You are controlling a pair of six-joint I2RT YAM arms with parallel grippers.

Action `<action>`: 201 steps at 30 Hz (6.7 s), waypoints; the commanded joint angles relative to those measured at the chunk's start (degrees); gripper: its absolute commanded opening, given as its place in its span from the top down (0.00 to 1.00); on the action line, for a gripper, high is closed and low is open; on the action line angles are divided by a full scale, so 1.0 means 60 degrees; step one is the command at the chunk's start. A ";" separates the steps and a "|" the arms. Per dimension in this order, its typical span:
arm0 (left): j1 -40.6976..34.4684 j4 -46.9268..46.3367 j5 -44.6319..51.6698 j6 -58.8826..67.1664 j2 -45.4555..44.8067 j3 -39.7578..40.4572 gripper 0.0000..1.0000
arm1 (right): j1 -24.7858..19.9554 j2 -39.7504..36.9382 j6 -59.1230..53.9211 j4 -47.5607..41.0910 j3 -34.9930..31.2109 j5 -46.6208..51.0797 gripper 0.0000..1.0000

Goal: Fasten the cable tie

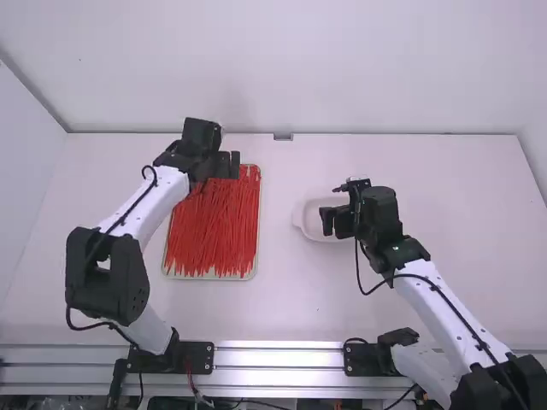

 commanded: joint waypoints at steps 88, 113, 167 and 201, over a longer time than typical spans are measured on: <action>0.0528 0.0889 0.0069 -0.0630 0.4105 0.1271 0.63 | -0.0025 0.0586 -0.0015 0.0393 0.0364 -0.0098 0.01; 0.0528 0.0743 -0.0004 -0.0608 0.4105 0.1115 0.75 | -0.0025 0.0586 0.0000 0.0364 0.0364 -0.0102 0.01; 0.0528 0.0809 -0.0149 -0.0423 0.4127 0.0962 0.85 | -0.0025 0.0586 -0.0015 0.0393 0.0364 -0.0532 0.01; 0.0528 0.0863 -0.0186 -0.0492 0.4087 0.1348 0.98 | -0.0025 0.0586 -0.0018 0.0401 0.0364 -0.0528 0.01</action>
